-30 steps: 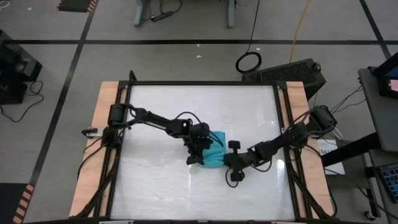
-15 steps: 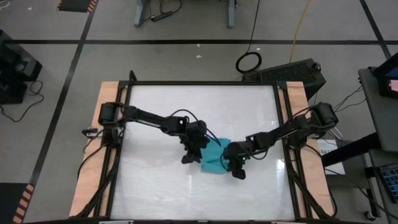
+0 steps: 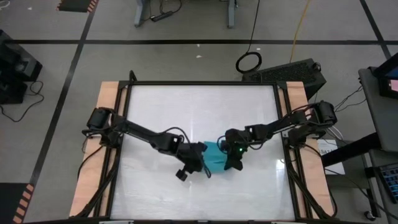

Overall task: Roll towel
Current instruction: Roll the blue towel

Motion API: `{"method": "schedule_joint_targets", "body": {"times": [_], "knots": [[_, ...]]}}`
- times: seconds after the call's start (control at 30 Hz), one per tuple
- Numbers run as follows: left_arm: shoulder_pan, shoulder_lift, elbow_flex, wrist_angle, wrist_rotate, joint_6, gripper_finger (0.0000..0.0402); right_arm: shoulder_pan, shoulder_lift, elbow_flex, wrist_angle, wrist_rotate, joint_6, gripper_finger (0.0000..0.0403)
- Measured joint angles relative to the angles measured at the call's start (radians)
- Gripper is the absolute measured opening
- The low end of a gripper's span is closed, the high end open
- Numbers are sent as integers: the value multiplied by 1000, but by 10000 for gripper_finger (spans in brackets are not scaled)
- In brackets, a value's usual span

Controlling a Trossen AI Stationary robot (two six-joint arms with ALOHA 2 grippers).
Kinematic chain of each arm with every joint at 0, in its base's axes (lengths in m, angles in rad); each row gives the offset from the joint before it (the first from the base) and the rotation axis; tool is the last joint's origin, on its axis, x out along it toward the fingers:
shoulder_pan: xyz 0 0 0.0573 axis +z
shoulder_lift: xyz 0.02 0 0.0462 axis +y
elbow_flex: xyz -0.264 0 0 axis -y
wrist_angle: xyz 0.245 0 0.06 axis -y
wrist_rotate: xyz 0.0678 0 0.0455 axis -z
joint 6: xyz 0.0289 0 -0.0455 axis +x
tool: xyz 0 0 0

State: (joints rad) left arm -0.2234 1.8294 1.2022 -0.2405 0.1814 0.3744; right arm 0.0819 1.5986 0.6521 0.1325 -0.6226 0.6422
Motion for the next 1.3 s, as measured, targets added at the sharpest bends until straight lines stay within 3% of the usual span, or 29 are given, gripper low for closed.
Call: {"method": "schedule_joint_targets", "body": {"times": [0.2,0.5,0.73,0.9,1.2,1.3], "knots": [[-29,0,0,32,-56,7,146,-46,0,1,8,-51,6,4],[0,24,-47,67,-88,-107,278,-63,-1,2,16,-64,14,4],[0,105,-48,103,-115,-163,289,-63,-1,3,9,-64,27,4],[7,132,-47,122,-115,-238,242,-63,-1,3,-13,-62,27,11],[21,132,-47,161,-58,-217,38,-63,-1,3,-75,-18,22,60],[23,132,-47,161,-40,-191,16,-63,-2,3,-91,-12,-1,76]]}}
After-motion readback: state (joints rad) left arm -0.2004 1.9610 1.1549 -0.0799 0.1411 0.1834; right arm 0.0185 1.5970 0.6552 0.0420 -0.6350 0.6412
